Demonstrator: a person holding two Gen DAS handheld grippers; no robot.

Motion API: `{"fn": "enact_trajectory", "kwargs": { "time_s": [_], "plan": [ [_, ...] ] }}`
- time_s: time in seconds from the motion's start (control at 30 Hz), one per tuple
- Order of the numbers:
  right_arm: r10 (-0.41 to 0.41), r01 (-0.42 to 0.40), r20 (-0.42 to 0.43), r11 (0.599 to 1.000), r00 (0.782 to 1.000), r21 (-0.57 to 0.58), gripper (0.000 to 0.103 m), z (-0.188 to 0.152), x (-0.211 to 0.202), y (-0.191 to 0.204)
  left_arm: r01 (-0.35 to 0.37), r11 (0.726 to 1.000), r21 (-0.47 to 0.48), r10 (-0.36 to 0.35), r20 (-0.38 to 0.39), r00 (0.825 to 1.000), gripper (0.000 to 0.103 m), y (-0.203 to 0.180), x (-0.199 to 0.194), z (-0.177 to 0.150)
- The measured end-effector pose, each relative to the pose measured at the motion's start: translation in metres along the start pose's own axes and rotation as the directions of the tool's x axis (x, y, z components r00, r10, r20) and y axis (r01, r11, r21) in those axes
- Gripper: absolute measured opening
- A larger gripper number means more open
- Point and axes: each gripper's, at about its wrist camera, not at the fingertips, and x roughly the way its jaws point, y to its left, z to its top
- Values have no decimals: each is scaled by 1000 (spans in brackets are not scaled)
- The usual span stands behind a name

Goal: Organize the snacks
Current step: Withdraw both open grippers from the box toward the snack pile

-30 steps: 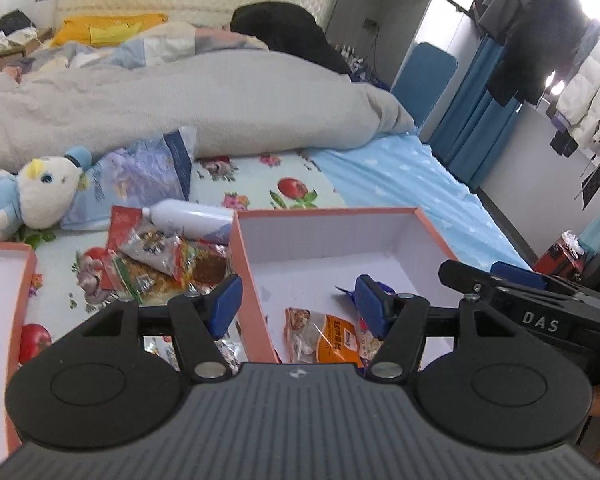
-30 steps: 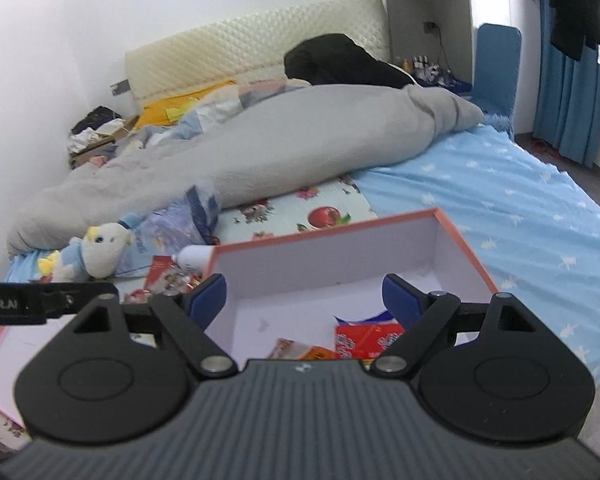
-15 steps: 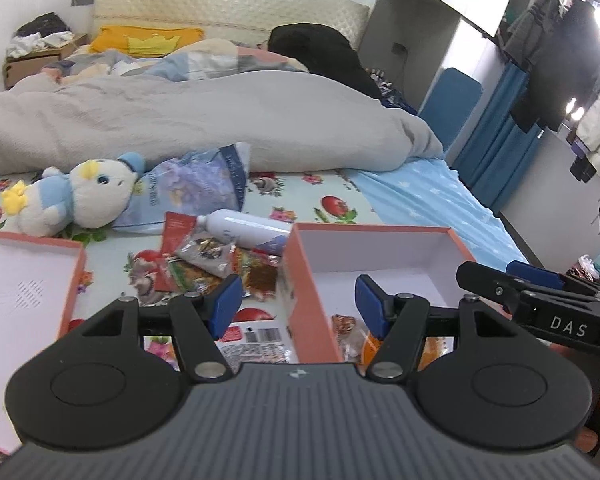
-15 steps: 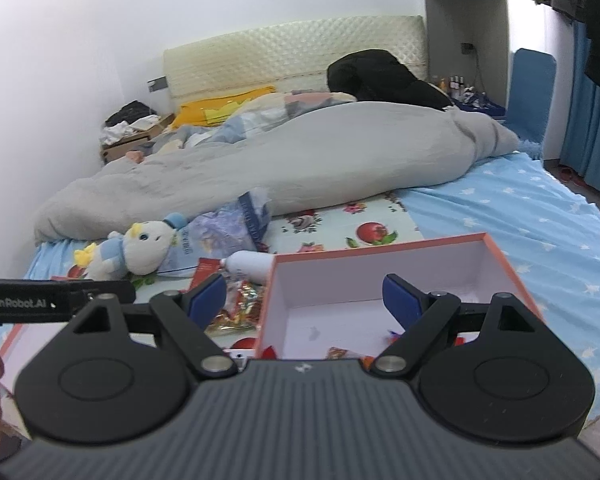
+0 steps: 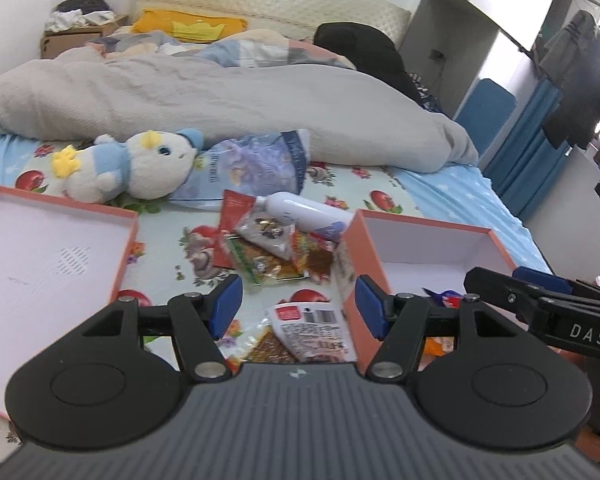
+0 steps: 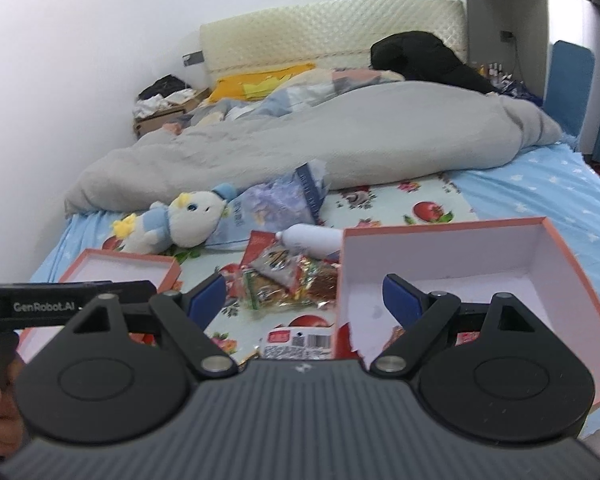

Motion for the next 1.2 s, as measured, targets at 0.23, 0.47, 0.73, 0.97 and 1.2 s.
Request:
{"fn": "enact_trajectory", "kwargs": {
  "time_s": [0.23,0.47,0.73,0.97,1.2],
  "plan": [
    [-37,39,-110,999,993,13,87,-4,11,17,-44,998,-40,44,2,999,68,30,-3,-8],
    [-43,52,-190,998,981,39,87,16,-13,26,-100,993,-65,99,-12,995,68,59,-6,-20],
    [-99,95,-238,995,966,-30,87,47,-20,58,-144,979,-143,140,-37,990,68,102,4,-36],
    [-89,87,-262,996,961,-20,87,57,-3,69,-147,975,-167,142,-39,989,68,118,16,-37],
    [-125,120,-294,992,948,-36,87,67,24,71,-141,980,-141,132,-71,989,68,116,44,-28]
  ]
}}
